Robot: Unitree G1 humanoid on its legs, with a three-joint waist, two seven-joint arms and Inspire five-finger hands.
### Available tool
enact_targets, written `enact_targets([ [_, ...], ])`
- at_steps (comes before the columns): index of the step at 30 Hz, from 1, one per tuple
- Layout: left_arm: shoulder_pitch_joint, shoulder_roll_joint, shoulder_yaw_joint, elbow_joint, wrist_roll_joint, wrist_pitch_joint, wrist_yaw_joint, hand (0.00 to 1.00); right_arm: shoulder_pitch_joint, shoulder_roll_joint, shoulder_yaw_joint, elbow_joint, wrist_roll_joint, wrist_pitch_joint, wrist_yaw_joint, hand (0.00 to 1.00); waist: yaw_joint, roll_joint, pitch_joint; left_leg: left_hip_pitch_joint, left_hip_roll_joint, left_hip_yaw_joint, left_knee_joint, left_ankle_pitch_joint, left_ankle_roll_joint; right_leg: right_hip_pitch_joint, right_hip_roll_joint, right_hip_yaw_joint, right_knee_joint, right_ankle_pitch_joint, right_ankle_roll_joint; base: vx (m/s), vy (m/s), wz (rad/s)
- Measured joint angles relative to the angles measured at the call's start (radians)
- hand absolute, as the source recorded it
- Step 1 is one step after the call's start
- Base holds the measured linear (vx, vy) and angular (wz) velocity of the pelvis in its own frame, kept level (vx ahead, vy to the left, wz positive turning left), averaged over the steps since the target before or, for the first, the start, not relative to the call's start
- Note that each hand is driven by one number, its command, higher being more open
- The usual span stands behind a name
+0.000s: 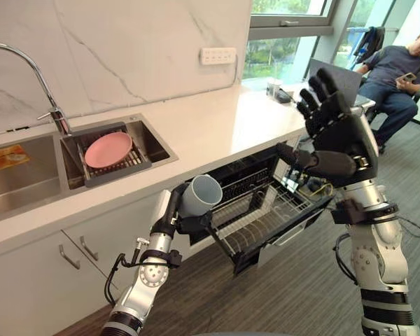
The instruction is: Walk over to the sink, pick up the cup, carry it to the dishwasher, place the cup inside the dishwasher, then close the dishwasher door
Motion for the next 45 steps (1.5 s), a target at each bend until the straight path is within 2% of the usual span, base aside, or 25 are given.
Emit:
enact_targets([
  [3, -0.007, 0.006, 0.009, 0.000, 0.001, 0.002, 0.006, 0.00, 0.022, 0.002, 0.033, 0.000, 0.000, 0.049, 0.021, 1.00, 0.000, 0.005, 0.003, 0.000, 0.000, -0.001, 0.000, 0.000, 0.000, 0.001, 0.000, -0.001, 0.002, 0.000, 0.000, 0.00, 0.000, 0.00],
  [6, -0.024, 0.005, 0.008, -0.003, 0.009, 0.011, 0.006, 0.00, 0.059, 0.018, 0.097, 0.001, -0.001, 0.072, 0.042, 1.00, 0.000, 0.006, 0.004, 0.000, 0.000, -0.002, 0.000, 0.000, 0.000, 0.003, 0.000, -0.002, 0.002, 0.000, 0.000, 0.00, 0.000, 0.00],
  [11, -0.059, 0.005, 0.005, -0.007, 0.039, 0.028, 0.019, 0.00, 0.089, 0.040, 0.154, 0.005, -0.003, 0.074, 0.071, 1.00, -0.002, 0.008, 0.005, 0.002, -0.001, -0.005, 0.003, 0.000, 0.000, 0.006, -0.002, -0.005, 0.002, 0.000, 0.000, -0.02, 0.000, 0.01],
  [22, -0.139, 0.007, -0.013, -0.022, 0.039, 0.072, 0.047, 0.00, 0.084, 0.044, 0.160, 0.034, -0.003, 0.074, 0.072, 1.00, -0.004, 0.014, 0.005, 0.003, -0.001, -0.006, 0.007, 0.000, 0.000, 0.007, -0.001, -0.005, 0.001, 0.000, 0.000, 0.00, 0.000, 0.00],
  [35, -0.184, 0.008, -0.013, -0.066, 0.037, 0.074, 0.059, 0.00, 0.074, 0.044, 0.165, 0.035, -0.046, 0.074, 0.055, 1.00, -0.004, 0.016, 0.005, 0.000, -0.002, -0.004, 0.010, -0.002, -0.002, 0.004, 0.003, -0.003, -0.003, -0.001, -0.002, 0.00, 0.000, 0.00],
  [39, -0.184, 0.008, -0.018, -0.129, 0.037, 0.074, 0.042, 0.00, 0.066, 0.044, 0.186, 0.042, -0.088, 0.072, 0.033, 1.00, -0.004, 0.017, 0.005, -0.006, -0.002, -0.007, 0.011, -0.002, -0.002, 0.000, 0.003, -0.006, -0.003, 0.000, -0.003, 0.00, 0.000, 0.00],
  [45, -0.193, 0.006, -0.075, -0.171, 0.037, 0.067, 0.012, 0.00, 0.031, 0.046, 0.218, 0.077, -0.116, 0.072, 0.027, 1.00, -0.001, 0.024, 0.001, -0.008, -0.003, -0.011, 0.012, -0.002, -0.002, 0.000, 0.002, -0.010, -0.003, -0.001, -0.003, 0.00, 0.000, 0.00],
])
